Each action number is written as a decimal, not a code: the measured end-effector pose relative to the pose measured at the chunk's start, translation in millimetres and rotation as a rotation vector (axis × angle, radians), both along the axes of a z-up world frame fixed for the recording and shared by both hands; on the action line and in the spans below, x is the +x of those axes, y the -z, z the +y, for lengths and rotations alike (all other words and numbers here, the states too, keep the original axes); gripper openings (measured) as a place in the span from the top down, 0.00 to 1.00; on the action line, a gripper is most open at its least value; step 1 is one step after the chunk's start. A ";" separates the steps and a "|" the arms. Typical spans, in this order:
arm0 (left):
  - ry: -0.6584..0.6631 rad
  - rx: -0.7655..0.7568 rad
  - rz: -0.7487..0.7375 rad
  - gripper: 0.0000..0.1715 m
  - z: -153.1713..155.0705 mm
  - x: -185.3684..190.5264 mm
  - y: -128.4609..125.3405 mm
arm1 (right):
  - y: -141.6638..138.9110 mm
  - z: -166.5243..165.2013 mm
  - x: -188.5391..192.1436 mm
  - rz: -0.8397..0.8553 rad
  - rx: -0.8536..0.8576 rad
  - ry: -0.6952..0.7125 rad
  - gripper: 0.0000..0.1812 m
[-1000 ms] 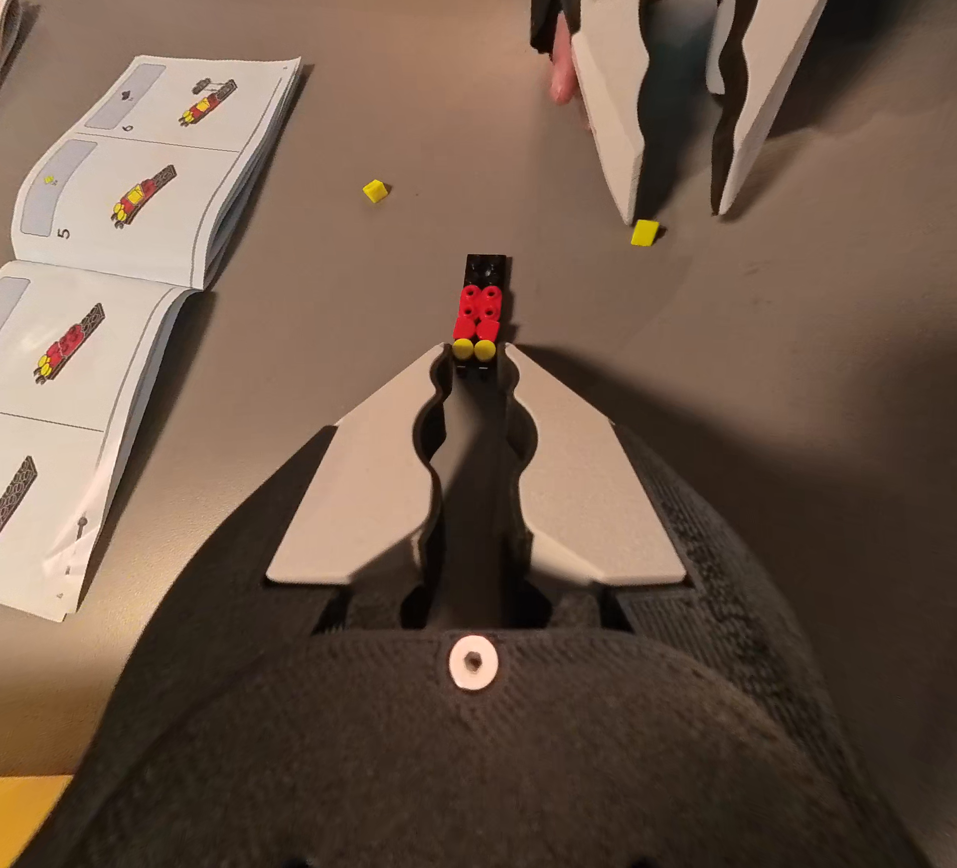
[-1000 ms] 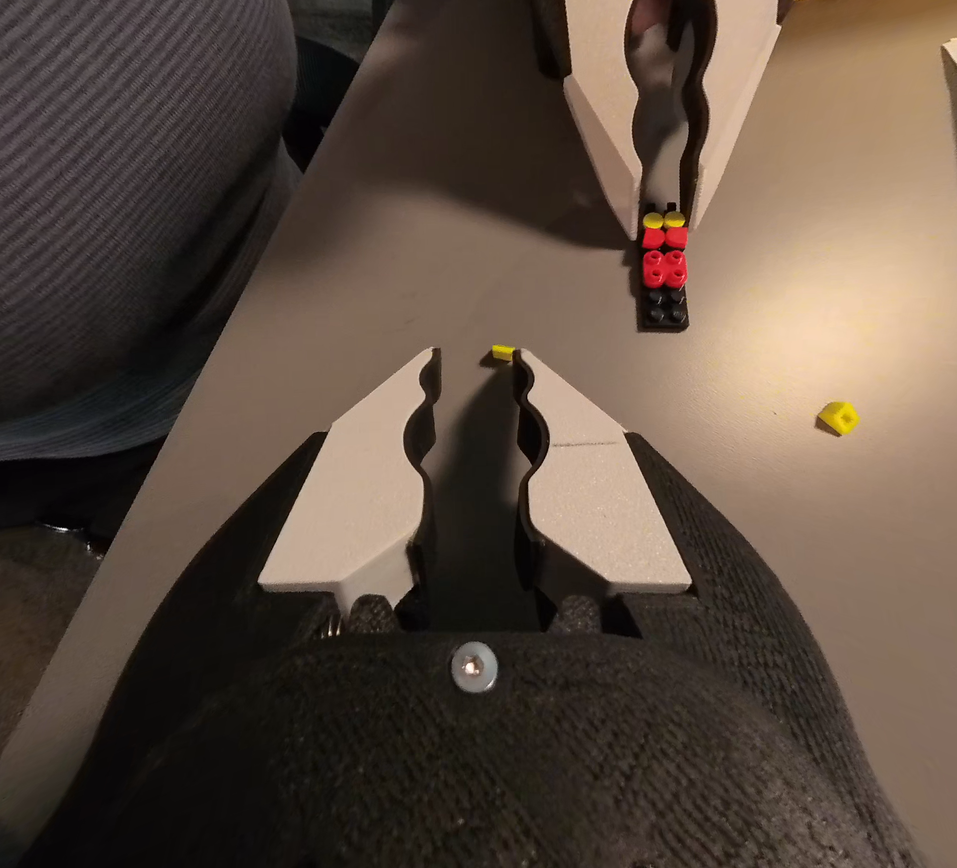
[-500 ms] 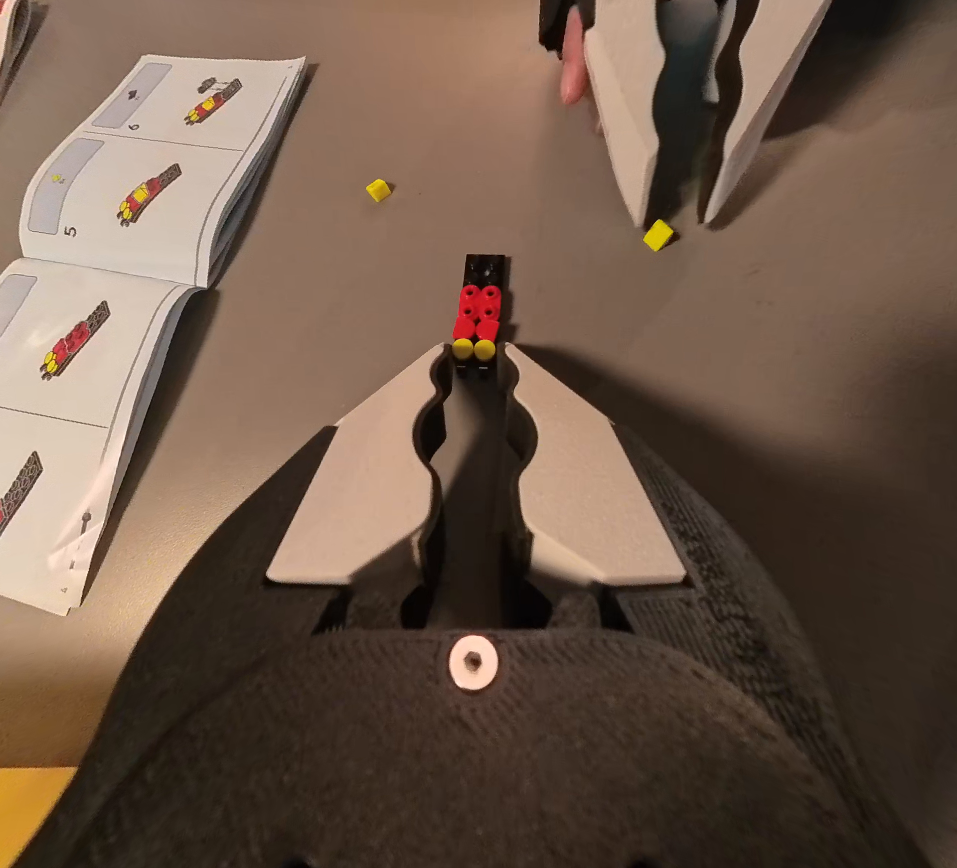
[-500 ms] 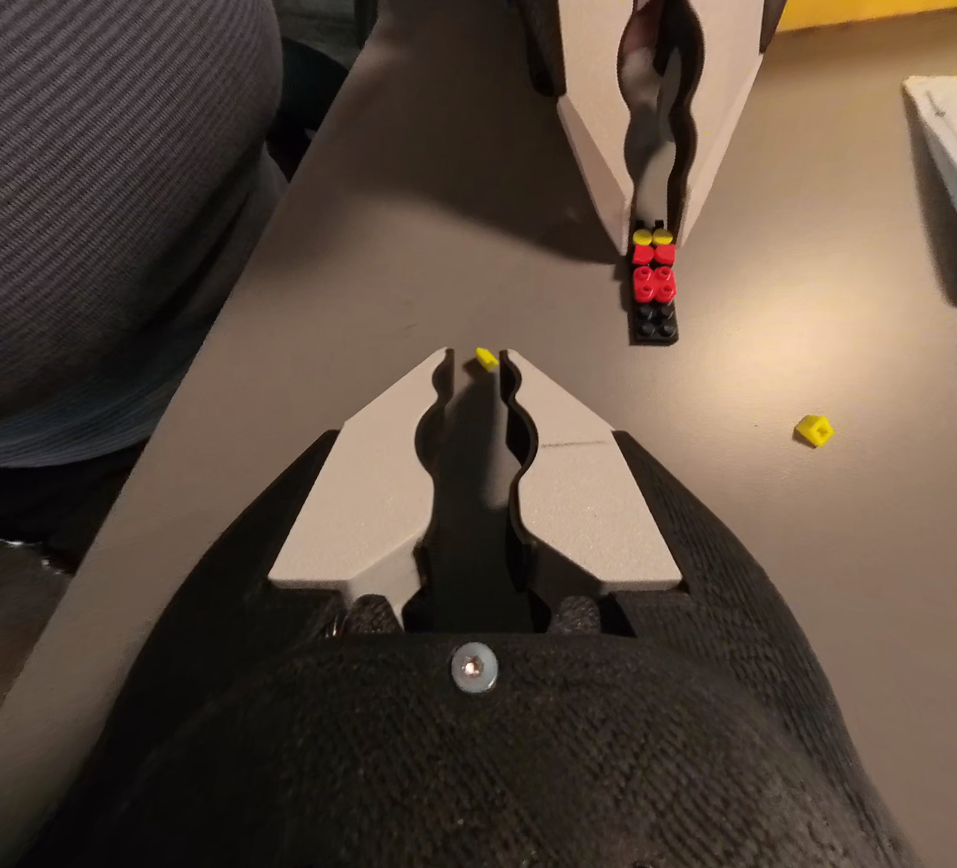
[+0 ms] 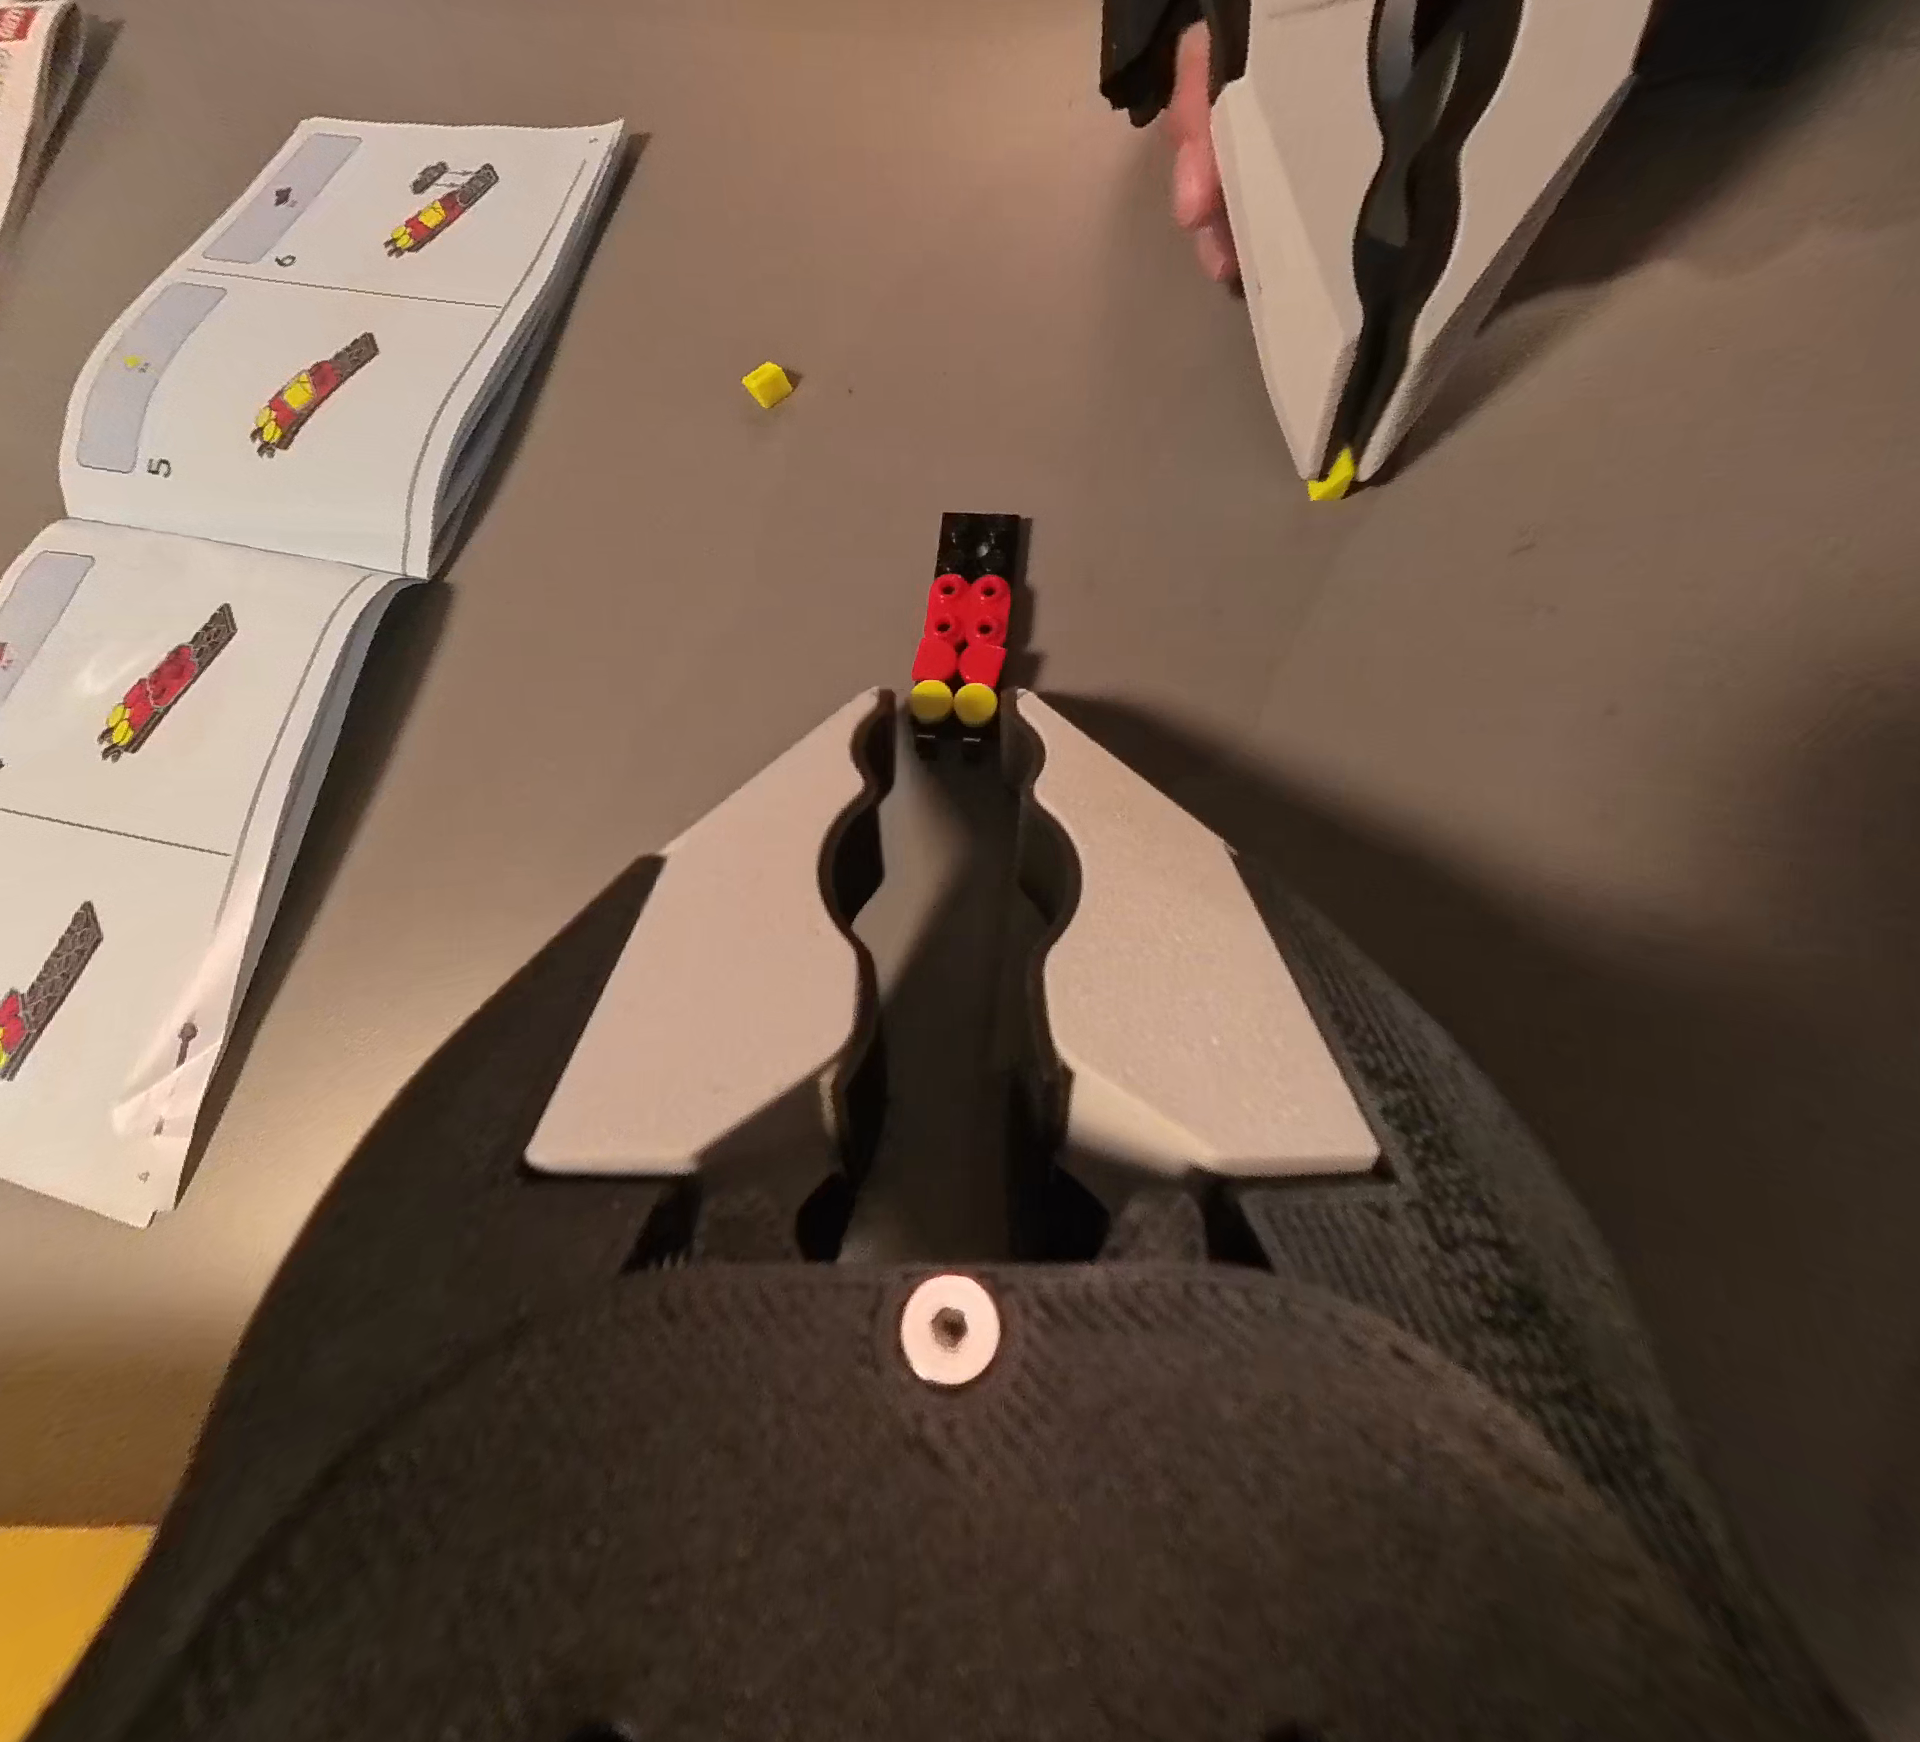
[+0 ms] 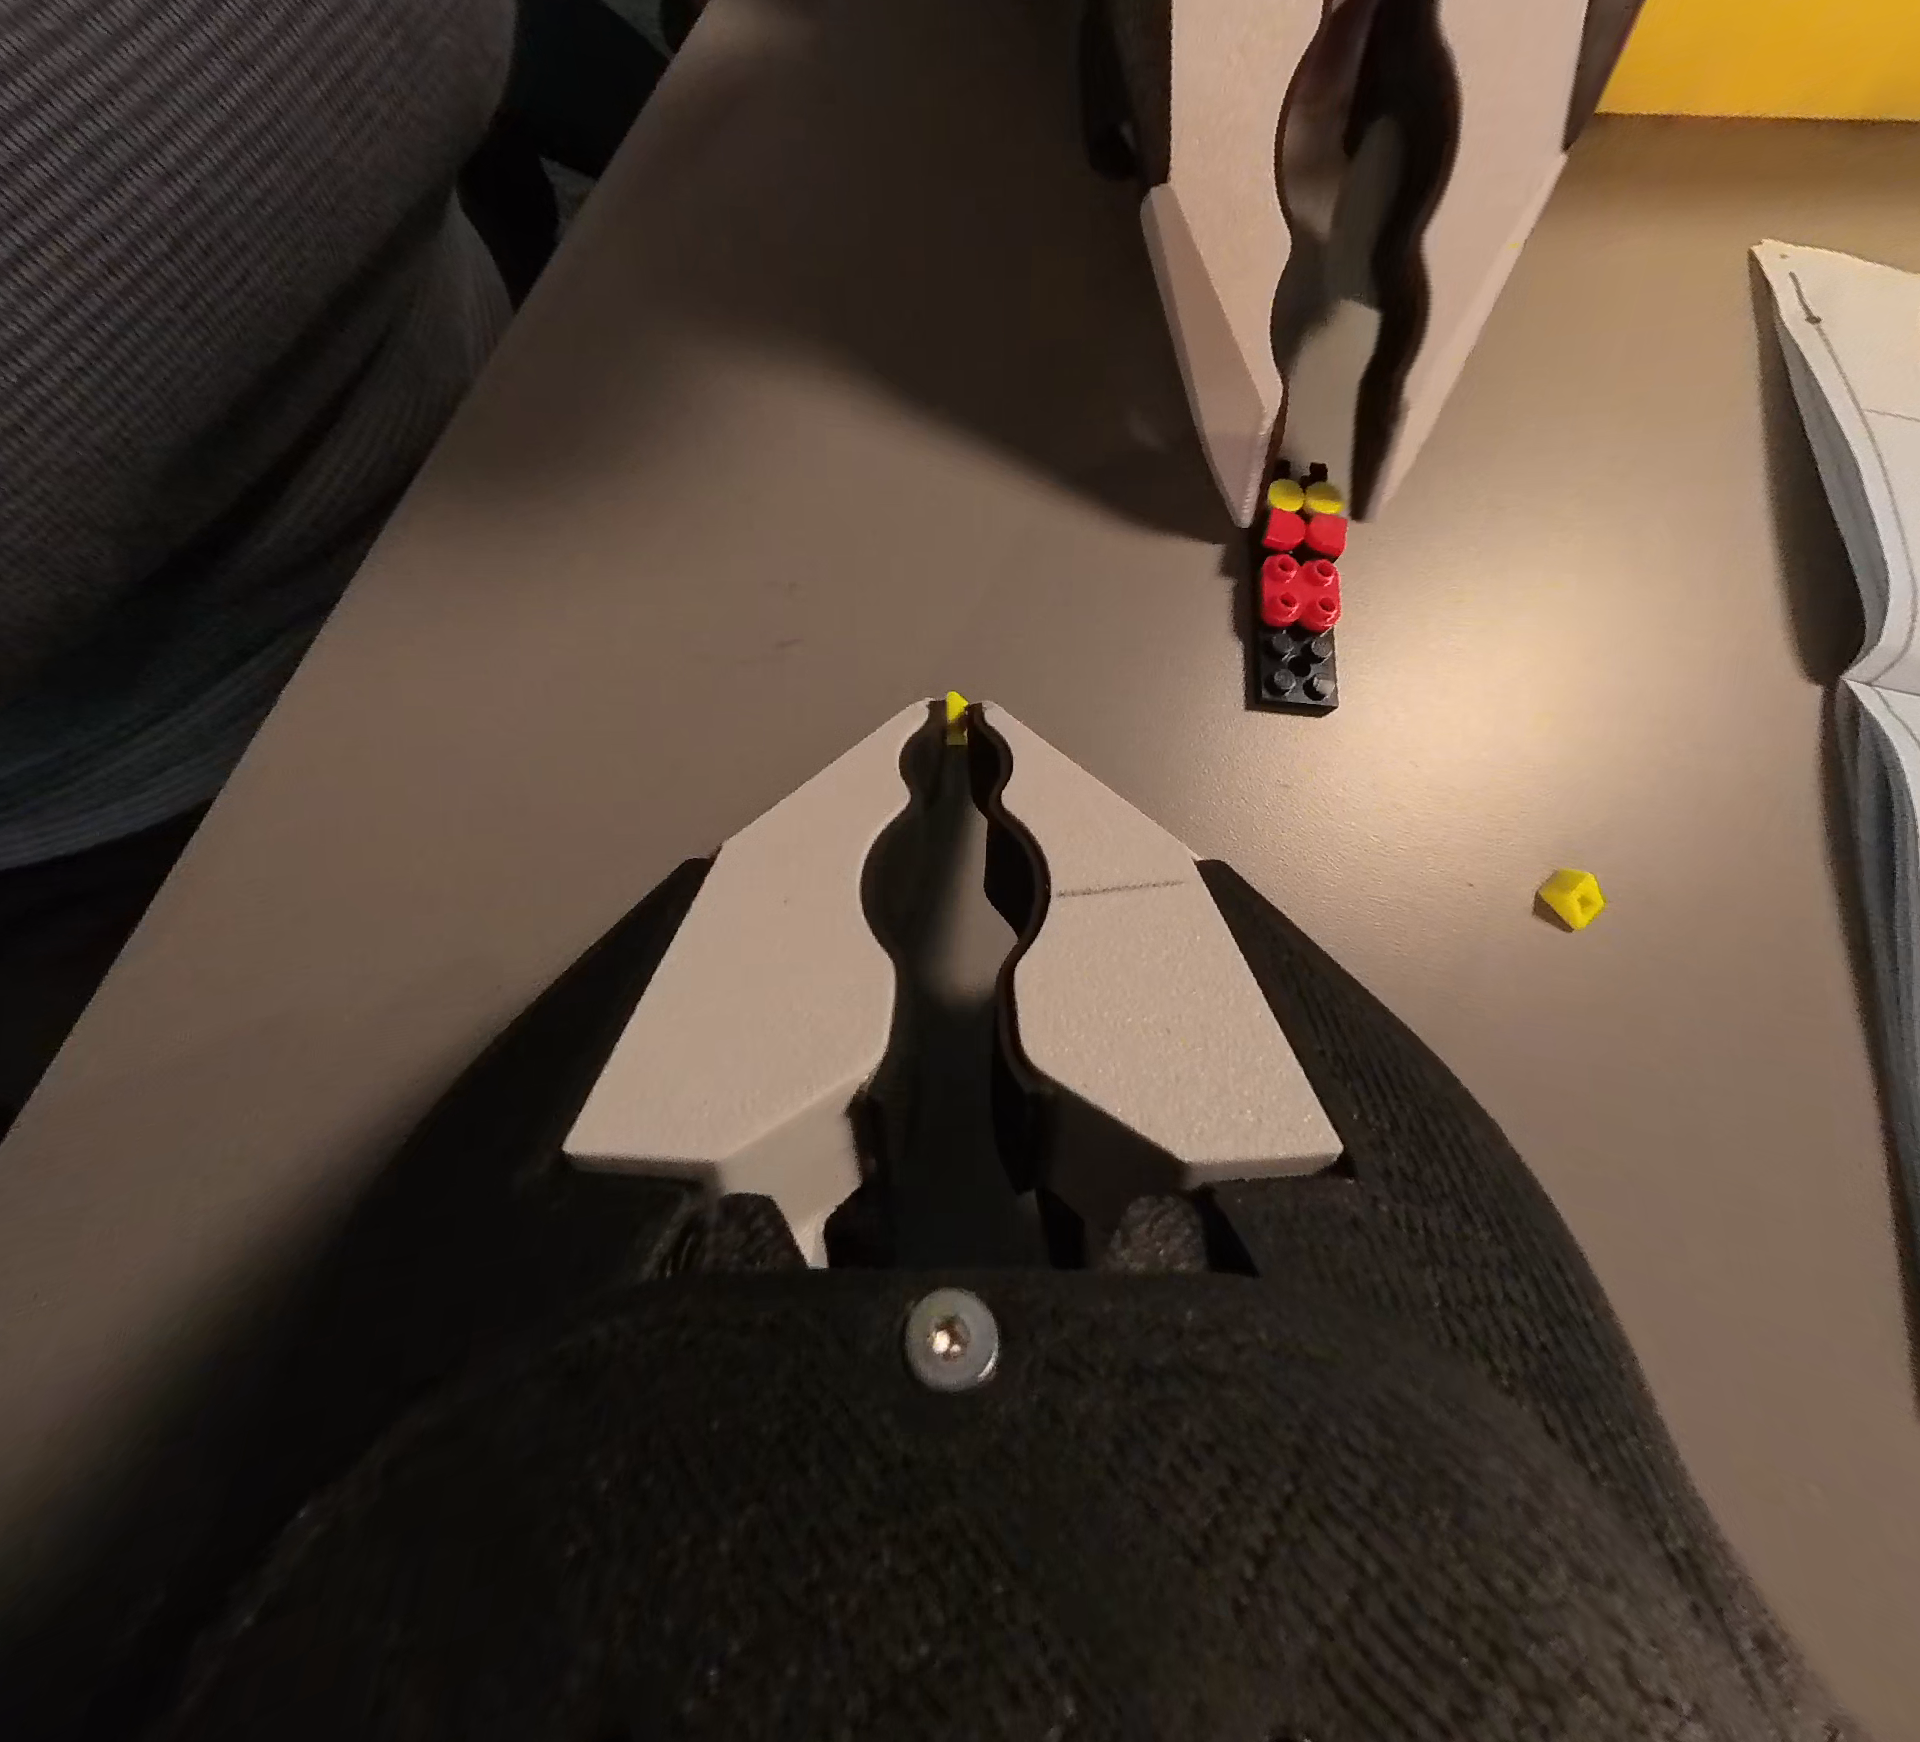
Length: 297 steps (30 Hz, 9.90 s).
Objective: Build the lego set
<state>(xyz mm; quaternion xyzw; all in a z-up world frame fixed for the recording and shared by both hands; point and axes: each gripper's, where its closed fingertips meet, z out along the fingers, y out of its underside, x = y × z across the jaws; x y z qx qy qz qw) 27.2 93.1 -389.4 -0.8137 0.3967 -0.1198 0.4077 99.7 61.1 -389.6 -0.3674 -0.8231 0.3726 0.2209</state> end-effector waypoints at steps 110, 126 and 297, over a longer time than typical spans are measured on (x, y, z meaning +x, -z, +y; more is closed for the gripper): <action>-0.017 -0.032 -0.205 0.91 -0.8 -3.5 -26.9 | -33.9 44.8 -94.3 0.590 1.292 0.140 0.84; 0.023 -0.049 -0.260 0.91 -5.4 1.5 -31.7 | -35.0 42.4 -90.8 0.610 1.178 0.152 0.91; 0.452 0.914 0.663 0.95 -9.2 14.3 -10.6 | -19.5 26.6 -62.9 -0.010 -0.066 0.124 1.00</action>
